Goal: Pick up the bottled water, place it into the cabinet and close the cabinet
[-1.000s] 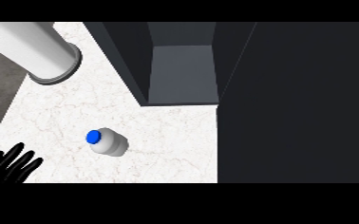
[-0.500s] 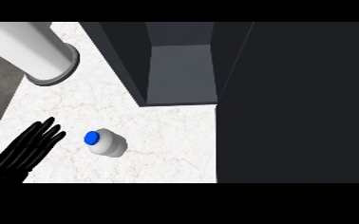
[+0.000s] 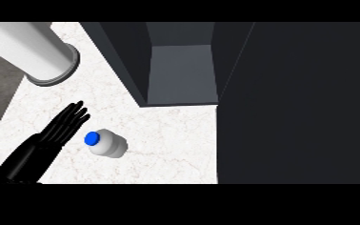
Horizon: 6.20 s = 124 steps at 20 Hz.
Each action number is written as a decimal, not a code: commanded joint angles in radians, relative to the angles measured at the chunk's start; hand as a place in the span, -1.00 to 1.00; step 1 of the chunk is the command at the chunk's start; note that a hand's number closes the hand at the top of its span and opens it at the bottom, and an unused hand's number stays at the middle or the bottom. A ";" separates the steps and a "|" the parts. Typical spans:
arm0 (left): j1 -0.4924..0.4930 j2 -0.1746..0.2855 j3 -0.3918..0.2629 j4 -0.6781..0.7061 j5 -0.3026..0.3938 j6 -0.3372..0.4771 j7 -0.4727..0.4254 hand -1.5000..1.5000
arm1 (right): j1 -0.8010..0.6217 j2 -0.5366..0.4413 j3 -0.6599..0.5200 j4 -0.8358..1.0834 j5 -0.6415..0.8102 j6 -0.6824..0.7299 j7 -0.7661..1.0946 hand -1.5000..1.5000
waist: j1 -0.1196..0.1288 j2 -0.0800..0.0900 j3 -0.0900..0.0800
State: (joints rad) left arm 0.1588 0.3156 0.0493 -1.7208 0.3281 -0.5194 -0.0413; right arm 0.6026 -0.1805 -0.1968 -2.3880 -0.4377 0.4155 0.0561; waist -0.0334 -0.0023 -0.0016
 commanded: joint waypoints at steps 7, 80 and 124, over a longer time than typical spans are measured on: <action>-0.126 -0.049 -0.017 0.336 -0.175 0.015 -0.153 -1.00 | 0.085 -0.006 -0.018 -0.190 -0.217 -0.010 0.058 -1.00 | 0.001 0.003 -0.001; -0.364 -0.315 -0.240 0.423 -0.045 0.706 -0.314 1.00 | 0.289 -0.108 -0.140 -0.155 -0.305 0.056 -0.167 -1.00 | 0.017 -0.002 0.001; -1.210 -0.316 -0.246 1.418 0.057 1.162 -0.428 -1.00 | 0.206 -0.184 -0.204 -0.026 -0.425 0.129 -0.164 -1.00 | -0.044 0.021 0.000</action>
State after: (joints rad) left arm -1.0288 0.0001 -0.1912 -0.3733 0.3900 0.6254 -0.4296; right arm 0.7932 -0.3576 -0.3793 -2.3264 -0.7710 0.5544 -0.1369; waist -0.0667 0.0167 -0.0017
